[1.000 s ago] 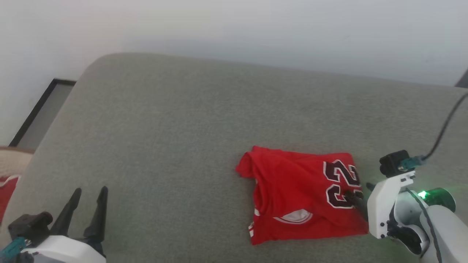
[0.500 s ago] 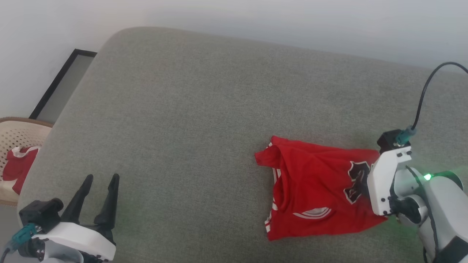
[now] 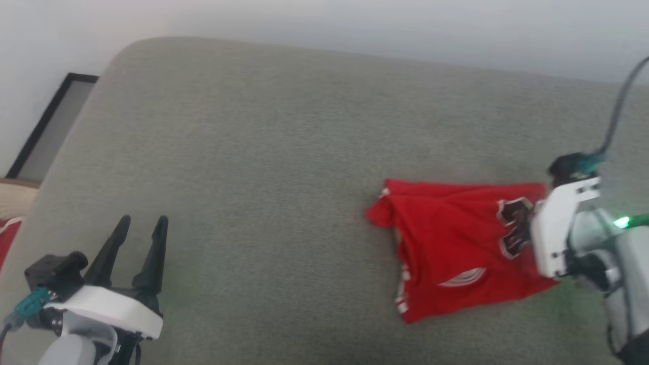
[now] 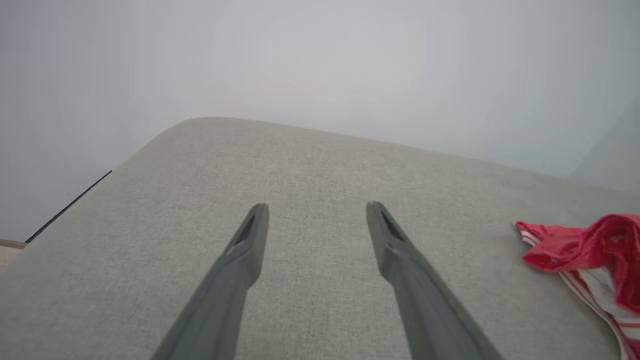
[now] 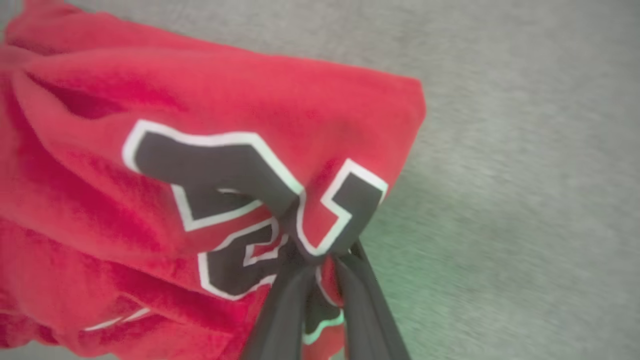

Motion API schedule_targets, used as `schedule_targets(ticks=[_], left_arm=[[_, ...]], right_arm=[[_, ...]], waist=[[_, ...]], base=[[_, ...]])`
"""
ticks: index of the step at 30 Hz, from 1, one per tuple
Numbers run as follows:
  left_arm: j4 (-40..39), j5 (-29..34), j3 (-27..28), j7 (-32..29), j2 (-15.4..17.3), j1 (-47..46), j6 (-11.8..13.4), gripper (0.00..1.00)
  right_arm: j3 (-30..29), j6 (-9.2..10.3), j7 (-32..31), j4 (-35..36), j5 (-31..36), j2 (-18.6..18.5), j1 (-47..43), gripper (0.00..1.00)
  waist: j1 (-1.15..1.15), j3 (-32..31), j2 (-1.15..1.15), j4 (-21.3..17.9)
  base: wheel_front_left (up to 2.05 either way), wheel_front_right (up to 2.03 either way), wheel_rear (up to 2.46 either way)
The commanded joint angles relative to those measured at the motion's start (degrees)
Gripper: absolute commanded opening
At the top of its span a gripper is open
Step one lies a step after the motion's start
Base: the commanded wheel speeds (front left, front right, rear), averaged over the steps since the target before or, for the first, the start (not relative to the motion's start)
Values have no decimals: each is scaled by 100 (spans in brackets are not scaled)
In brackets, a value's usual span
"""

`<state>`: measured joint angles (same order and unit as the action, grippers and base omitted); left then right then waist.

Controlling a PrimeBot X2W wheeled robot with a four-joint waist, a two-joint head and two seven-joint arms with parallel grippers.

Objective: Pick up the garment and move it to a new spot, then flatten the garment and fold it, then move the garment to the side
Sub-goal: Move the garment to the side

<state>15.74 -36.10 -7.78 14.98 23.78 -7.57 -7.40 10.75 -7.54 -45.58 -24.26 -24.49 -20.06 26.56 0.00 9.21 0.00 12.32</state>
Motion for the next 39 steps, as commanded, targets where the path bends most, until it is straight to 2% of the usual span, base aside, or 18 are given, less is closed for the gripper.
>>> schedule_targets(ticks=[1,11,17,29,34,39], left_arm=[[-60,32,-25,23,19,-165,-10,100],[-259,118,-302,23,-138,-619,-10,100],[-270,123,-498,22,-129,-898,-10,100],[-376,102,-949,23,140,-1613,-10,100],[-421,64,-1159,22,246,-1891,-10,100],[-450,59,-1350,22,367,-2148,-11,100]], right_arm=[[-202,6,-16,191,38,-153,10,0],[-520,6,163,515,236,-959,524,0],[-685,6,241,440,437,-1209,906,0],[-972,6,723,-118,921,-1816,1717,0],[-1188,6,928,-353,1226,-1953,1861,0],[-1578,6,1114,-544,1662,-1819,1931,0]], waist=[[0,30,0,-212],[0,303,0,-829],[0,508,0,-1170],[0,1155,0,-1716],[0,1422,0,-1835],[0,1688,0,-1883]], base=[[0,0,0],[0,0,0],[0,0,0],[0,0,0],[0,0,0],[0,0,0]])
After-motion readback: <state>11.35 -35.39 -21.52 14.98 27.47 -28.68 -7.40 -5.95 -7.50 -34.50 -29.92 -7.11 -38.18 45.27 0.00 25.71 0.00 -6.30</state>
